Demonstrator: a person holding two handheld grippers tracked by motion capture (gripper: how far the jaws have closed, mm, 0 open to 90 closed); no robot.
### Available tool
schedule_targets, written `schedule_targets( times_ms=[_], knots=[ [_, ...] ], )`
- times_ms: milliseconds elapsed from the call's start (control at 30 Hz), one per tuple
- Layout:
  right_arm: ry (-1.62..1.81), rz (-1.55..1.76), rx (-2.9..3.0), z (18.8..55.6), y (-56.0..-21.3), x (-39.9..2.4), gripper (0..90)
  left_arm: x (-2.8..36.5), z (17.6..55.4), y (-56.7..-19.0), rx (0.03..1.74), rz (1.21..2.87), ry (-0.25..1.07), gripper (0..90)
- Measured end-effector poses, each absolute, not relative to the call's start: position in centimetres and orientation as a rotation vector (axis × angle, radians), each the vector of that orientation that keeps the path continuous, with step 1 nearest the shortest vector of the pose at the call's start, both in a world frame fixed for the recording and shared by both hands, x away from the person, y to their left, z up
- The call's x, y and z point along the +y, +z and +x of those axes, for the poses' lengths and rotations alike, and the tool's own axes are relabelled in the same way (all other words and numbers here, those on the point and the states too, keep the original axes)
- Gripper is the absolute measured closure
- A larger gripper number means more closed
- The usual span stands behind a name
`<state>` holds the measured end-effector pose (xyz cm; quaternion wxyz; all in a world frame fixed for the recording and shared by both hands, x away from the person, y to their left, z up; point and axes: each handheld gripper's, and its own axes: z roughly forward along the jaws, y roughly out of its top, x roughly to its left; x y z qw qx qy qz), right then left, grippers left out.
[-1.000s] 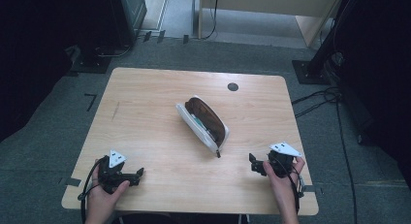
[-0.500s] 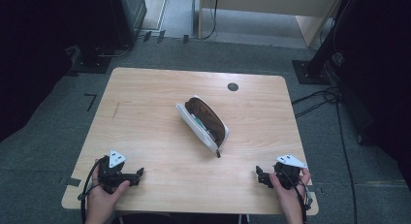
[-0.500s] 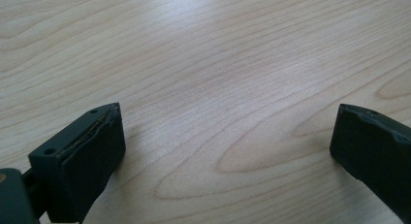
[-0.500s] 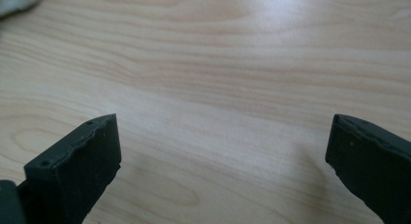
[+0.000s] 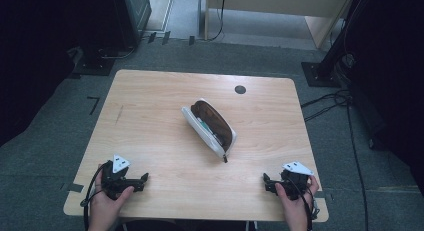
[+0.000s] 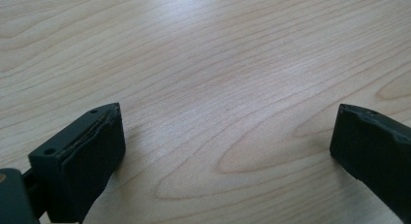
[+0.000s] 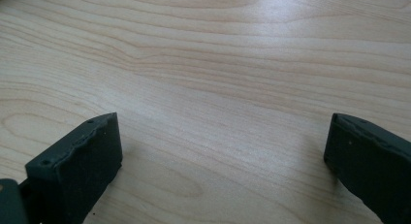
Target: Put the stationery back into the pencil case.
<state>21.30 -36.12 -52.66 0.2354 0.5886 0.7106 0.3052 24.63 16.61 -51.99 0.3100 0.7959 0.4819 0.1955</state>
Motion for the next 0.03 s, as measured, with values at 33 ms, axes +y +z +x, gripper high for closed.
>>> schedule_targets(
  times_ms=[33],
  knots=[
    [0.837, 1.615, 1.949, 21.30, -52.66, -36.12, 0.0, 16.62, 24.63, -51.99, 1.273, 2.102, 0.516, 0.0]
  ],
)
